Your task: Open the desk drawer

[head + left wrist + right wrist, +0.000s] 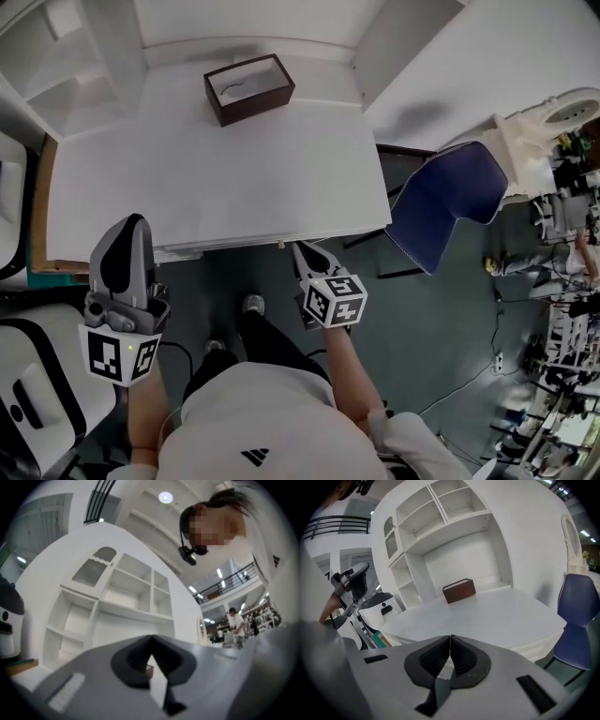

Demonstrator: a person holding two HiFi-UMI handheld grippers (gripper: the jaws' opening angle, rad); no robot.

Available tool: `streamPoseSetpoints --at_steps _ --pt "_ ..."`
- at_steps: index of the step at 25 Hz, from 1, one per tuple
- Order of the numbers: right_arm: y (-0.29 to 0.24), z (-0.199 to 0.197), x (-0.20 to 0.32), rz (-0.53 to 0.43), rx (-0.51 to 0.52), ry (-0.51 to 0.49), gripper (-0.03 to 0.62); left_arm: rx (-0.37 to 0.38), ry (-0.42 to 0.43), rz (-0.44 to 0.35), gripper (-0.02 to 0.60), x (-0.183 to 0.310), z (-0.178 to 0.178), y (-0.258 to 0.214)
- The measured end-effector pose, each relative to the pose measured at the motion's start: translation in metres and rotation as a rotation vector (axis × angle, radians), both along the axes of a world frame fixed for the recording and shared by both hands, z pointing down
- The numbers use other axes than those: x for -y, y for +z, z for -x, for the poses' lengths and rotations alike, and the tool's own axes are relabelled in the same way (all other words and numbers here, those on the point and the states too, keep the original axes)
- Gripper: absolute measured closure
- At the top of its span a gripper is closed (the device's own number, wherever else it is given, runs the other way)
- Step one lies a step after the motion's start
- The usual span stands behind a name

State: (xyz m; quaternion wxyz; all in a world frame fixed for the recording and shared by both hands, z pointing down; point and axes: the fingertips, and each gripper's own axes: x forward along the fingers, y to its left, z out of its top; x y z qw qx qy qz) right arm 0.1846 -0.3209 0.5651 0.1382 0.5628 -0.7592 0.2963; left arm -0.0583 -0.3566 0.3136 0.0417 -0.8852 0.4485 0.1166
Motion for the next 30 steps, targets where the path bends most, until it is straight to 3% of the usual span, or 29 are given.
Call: streamPoseSetpoints --at_steps 14,20,30 --pt "0.114 -0.004 -0.001 0.294 0.02 -0.018 0.517 0.023 -0.072 0.055 0.577 0.004 0.01 0.02" --pt "0.142 -0.005 0.005 0.351 0.026 -0.009 0.474 0.043 -0.116 0.073 0.576 0.001 0.018 0.026" --pt "0.165 -0.002 0.016 0.395 0.011 0.004 0.488 0.072 -0.183 0.096 0.576 -0.008 0.035 0.029"
